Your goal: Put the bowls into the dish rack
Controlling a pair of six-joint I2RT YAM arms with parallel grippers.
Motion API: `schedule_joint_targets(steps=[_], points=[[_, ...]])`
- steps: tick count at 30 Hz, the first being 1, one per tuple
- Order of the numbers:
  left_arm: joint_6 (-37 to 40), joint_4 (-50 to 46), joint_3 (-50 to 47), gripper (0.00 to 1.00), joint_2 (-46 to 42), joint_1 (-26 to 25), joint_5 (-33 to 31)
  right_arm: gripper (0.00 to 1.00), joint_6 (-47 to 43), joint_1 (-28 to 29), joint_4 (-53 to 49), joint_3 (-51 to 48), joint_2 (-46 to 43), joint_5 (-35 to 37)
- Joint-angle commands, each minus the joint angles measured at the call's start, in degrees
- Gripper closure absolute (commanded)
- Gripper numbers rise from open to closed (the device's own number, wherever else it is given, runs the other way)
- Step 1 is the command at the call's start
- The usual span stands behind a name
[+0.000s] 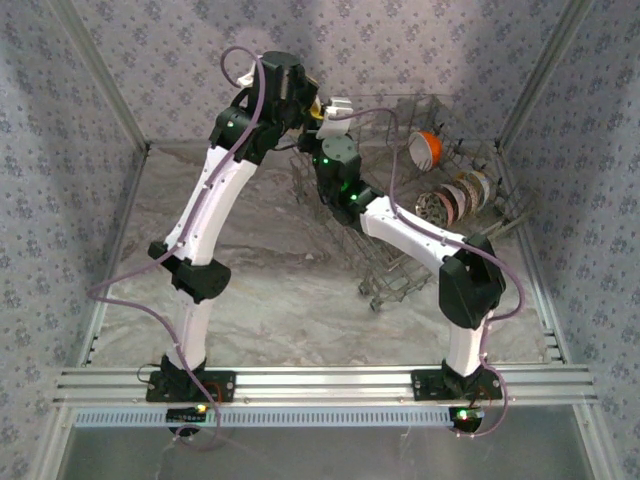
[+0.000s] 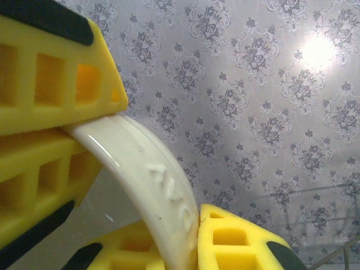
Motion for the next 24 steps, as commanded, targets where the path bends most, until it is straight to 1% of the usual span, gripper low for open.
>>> schedule_joint_targets(steps=[1, 3, 7, 15, 18, 24], points=[[0.85, 3.17, 2.52, 1.00, 0.10, -0.29, 0.79, 0.99, 0.05, 0.02, 0.42, 2.87, 1.01, 2.28], [0.84, 3.19, 2.51, 0.99, 0.10, -0.35, 1.01, 1.00, -0.51, -0.07, 0.26, 3.43, 1.31, 2.63], [0.87, 3.09, 2.44, 0.90, 0.19, -0.36, 1.83, 1.00, -0.53, -0.31, -0.61, 4.24, 1.74, 3.66], [2.68, 3.99, 2.40, 0.56, -0.12, -0.48, 3.92, 1.00, 0.65, -2.33, -4.42, 5.26, 1.50, 5.07], [3.75, 4.97, 2.42, 0.50, -0.35, -0.53, 4.95, 1.00, 1.88, -3.61, -6.03, 5.20, 1.15, 5.33], [5.97, 6.96, 2.44, 0.47, -0.56, -0.30, 7.64, 1.00, 1.33, -5.40, -8.02, 5.48, 0.82, 5.50]])
